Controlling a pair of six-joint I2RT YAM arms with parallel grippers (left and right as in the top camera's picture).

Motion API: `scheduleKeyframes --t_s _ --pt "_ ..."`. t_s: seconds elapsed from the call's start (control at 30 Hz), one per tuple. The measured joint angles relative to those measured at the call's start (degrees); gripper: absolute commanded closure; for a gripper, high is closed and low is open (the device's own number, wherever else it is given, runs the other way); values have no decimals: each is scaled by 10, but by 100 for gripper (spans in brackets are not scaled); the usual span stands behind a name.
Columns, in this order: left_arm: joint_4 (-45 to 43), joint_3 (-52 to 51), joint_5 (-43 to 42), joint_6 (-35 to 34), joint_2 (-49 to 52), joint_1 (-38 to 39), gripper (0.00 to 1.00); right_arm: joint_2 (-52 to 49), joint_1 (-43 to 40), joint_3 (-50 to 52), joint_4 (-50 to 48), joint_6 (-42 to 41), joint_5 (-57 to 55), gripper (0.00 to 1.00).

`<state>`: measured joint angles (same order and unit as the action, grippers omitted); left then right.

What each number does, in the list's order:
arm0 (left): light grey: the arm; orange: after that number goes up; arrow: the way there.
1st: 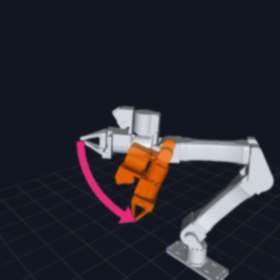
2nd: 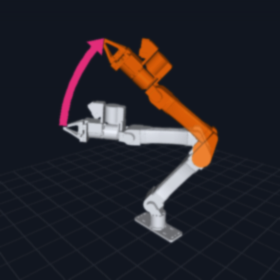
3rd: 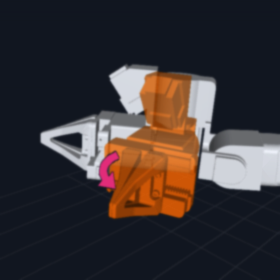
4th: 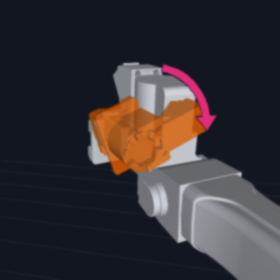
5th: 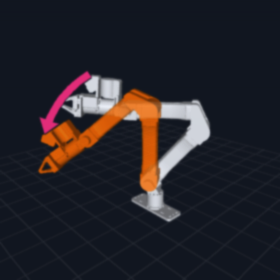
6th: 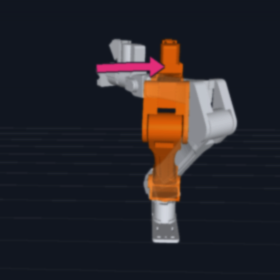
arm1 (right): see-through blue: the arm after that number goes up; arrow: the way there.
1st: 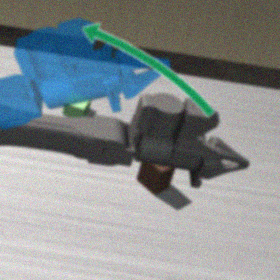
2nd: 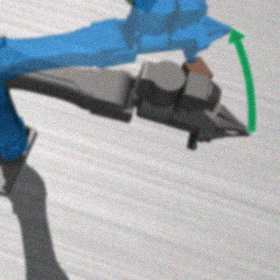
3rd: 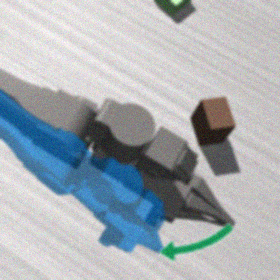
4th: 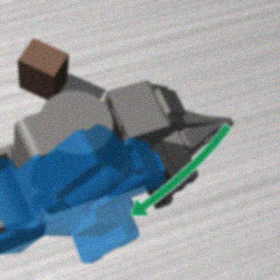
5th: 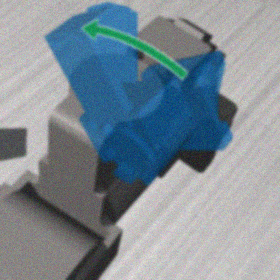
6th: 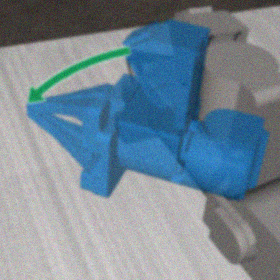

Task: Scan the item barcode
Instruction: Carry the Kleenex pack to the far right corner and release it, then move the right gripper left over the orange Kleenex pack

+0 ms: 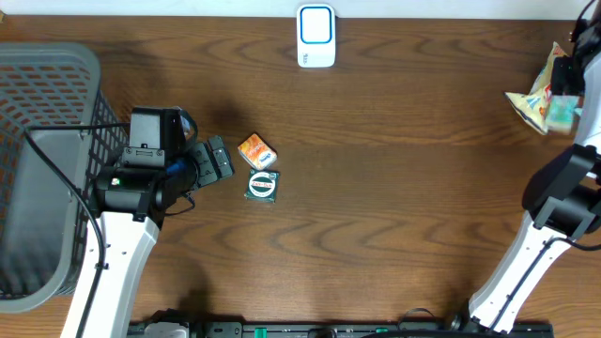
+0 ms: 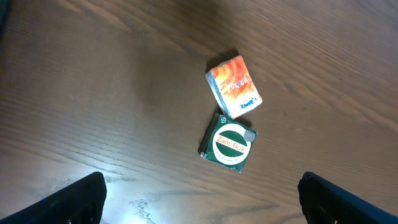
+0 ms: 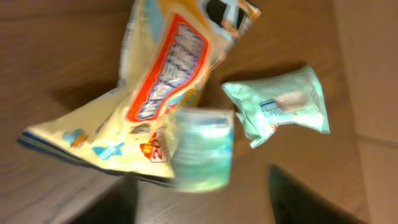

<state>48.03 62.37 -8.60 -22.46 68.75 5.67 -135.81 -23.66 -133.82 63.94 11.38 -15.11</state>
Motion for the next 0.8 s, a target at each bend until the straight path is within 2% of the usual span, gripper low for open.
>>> scheduleKeyframes --t_s 0.13,0.27,0.4,0.57,0.63,0.7,0.8 --pt "0 0 0 0 0 0 2 0 1 11 -3 -1 28 16" --pt "0 0 0 0 0 0 2 0 2 21 -3 -3 99 17" --pt "0 0 0 0 0 0 2 0 3 23 -3 -3 209 24" --pt "0 0 0 0 0 0 2 0 21 23 3 -5 360 38" --pt "0 0 0 0 0 0 2 0 34 23 15 -5 408 39" --pt "0 0 0 0 0 0 2 0 53 23 31 -7 449 32" --pt "0 0 0 0 0 0 2 0 86 23 57 -8 481 13"
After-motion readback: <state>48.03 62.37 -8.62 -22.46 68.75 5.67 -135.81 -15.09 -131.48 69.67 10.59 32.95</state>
